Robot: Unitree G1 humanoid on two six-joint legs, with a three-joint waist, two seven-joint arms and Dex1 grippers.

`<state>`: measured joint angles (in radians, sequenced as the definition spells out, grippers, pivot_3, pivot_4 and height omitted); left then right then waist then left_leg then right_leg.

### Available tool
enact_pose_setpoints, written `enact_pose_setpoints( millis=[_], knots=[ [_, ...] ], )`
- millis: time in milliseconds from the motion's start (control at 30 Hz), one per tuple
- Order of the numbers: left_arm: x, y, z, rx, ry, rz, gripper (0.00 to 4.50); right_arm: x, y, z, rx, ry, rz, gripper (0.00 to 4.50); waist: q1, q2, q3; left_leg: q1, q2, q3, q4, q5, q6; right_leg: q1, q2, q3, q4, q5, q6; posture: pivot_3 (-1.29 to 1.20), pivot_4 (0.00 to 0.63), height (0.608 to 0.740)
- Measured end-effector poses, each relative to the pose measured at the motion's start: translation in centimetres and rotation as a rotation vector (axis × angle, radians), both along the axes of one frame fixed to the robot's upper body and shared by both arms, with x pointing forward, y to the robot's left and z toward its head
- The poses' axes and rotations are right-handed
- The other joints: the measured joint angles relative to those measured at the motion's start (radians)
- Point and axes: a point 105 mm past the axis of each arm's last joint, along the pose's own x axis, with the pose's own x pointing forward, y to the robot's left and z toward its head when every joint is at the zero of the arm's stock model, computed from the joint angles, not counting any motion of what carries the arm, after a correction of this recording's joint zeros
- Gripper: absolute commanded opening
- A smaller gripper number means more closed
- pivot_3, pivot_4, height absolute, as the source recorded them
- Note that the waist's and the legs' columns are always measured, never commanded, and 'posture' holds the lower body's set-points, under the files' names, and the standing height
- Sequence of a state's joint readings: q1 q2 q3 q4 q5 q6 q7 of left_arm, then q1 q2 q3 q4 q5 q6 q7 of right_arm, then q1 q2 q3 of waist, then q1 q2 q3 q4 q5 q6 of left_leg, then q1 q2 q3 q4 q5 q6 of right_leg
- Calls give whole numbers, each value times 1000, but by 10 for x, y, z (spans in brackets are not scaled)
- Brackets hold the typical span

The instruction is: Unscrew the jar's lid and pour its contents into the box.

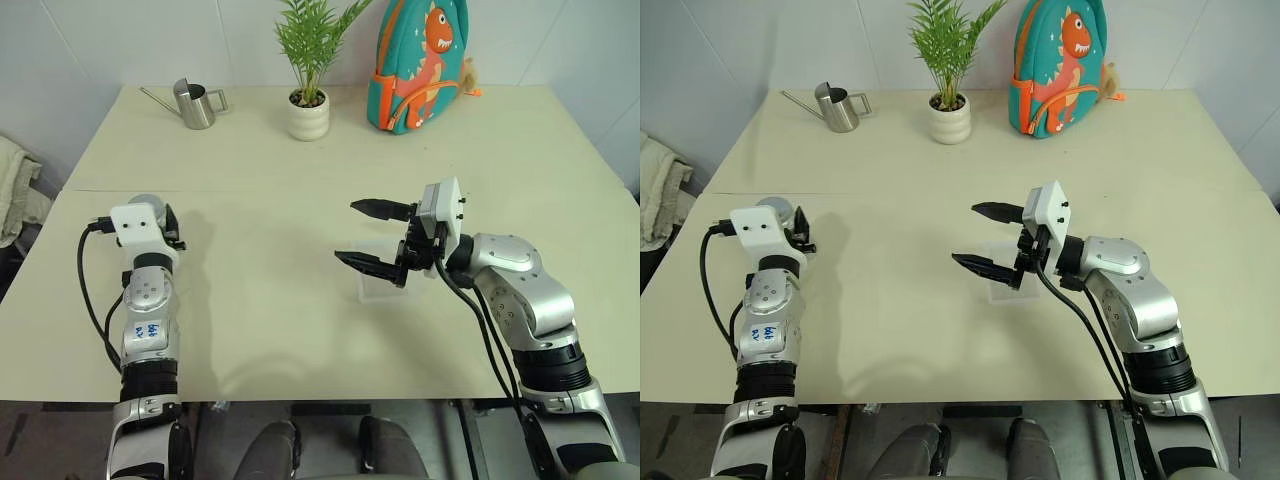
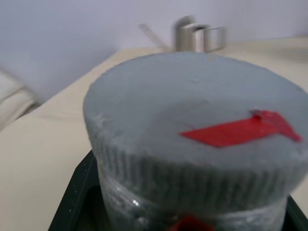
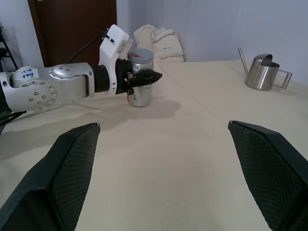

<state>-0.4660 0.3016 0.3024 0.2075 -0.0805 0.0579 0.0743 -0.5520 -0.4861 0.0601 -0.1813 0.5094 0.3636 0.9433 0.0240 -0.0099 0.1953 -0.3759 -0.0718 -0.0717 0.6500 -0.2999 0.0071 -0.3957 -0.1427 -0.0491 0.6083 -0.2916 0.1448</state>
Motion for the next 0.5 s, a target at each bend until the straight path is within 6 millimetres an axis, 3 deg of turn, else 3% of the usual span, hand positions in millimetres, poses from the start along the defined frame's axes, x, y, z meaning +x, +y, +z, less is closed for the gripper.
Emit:
enact_pose_setpoints(
  millis=[100,233,500],
  knots=[
    [0,-35,34,-3,-10,-359,2082,4,2,10,-31,18,-36,4500,-2,0,0,-3,0,0,2,0,0,-3,0,0,1,0,0,0,150,740],
    [-18,-89,78,61,-6,-802,2082,1,20,50,-21,-7,-39,4500,-9,0,0,-4,0,-1,0,0,0,-4,-1,0,1,0,0,0,150,740],
    [-40,-150,55,80,178,-1223,2082,6,51,64,26,65,-73,4500,-27,0,0,-12,0,-1,2,1,0,-15,0,1,4,0,0,0,150,740]
  ],
)
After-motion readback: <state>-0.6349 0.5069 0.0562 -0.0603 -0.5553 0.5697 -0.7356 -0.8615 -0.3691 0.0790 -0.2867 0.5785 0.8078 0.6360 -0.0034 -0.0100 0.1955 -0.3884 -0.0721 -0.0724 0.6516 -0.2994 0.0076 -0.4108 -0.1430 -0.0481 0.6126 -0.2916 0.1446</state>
